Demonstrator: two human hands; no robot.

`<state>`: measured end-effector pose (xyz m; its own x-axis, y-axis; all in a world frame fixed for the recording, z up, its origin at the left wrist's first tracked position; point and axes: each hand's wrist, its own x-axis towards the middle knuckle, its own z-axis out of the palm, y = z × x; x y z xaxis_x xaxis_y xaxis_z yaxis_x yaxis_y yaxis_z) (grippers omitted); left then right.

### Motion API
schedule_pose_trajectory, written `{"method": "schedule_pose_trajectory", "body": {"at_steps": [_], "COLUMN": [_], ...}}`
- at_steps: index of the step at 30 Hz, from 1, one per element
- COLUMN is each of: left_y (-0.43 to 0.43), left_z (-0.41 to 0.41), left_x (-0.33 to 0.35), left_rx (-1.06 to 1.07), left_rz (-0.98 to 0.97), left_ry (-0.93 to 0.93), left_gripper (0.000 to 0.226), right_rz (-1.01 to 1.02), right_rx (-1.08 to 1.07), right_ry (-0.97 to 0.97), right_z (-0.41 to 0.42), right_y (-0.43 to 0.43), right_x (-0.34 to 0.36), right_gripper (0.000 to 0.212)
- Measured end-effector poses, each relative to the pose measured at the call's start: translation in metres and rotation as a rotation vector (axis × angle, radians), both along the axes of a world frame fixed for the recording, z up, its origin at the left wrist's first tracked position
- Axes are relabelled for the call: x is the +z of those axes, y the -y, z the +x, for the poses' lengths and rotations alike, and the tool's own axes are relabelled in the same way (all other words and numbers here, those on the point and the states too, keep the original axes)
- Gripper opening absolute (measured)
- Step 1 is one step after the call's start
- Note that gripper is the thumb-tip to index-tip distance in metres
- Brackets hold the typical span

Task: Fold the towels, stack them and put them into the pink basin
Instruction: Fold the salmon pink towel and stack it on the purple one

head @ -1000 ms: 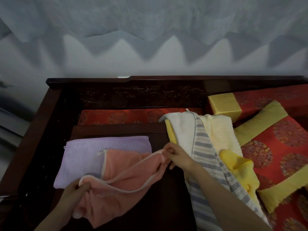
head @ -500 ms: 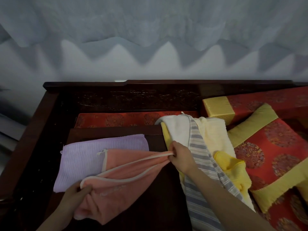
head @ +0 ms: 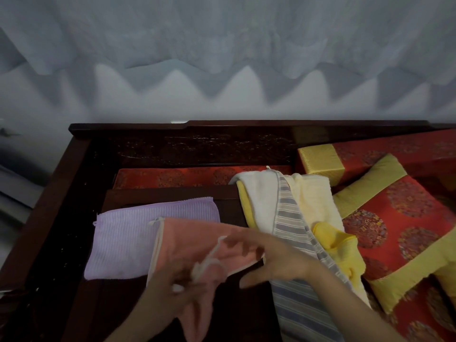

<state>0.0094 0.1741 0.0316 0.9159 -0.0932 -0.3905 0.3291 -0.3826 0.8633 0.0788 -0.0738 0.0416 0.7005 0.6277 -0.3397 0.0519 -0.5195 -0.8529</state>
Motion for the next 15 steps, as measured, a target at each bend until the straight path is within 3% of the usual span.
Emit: {"method": "schedule_pose_trajectory", "body": {"at_steps": [3,7,10,12,15], "left_y": [0.022,0.032,0.026,0.010,-0.035], "left_z": [0.002,0.008,0.011,0.013,0.011], "left_x": [-0.003,0.000,0.004,0.011,0.028], "left_rx": [-0.183,-0.210,-0.228,-0.225,-0.363], "left_rz": [0.101,0.113,0.117,0.106,0.258], "left_ry": [0.111,0.175,0.118,0.070,0.062], "left_gripper": [0.033,0.037,0.016,0.038,0.060], "right_rz": [0.145,0.250,0.212,0.216,0.248], "right_rx": [0.012,-0.077,-0.165,-0.199,-0.247], "right_ry": [-0.042,0.035,0.122,0.160,0.147], "right_z": [-0.017,-0.020,-0.024,-0.027,-0.032], "right_y": [-0.012,-0.012,-0.003,0.012,0.046], "right_x": [0.005,-0.002,-0.017,-0.017,0.006], "right_gripper": [0.062,0.020,0.012,0.013,0.009]}}
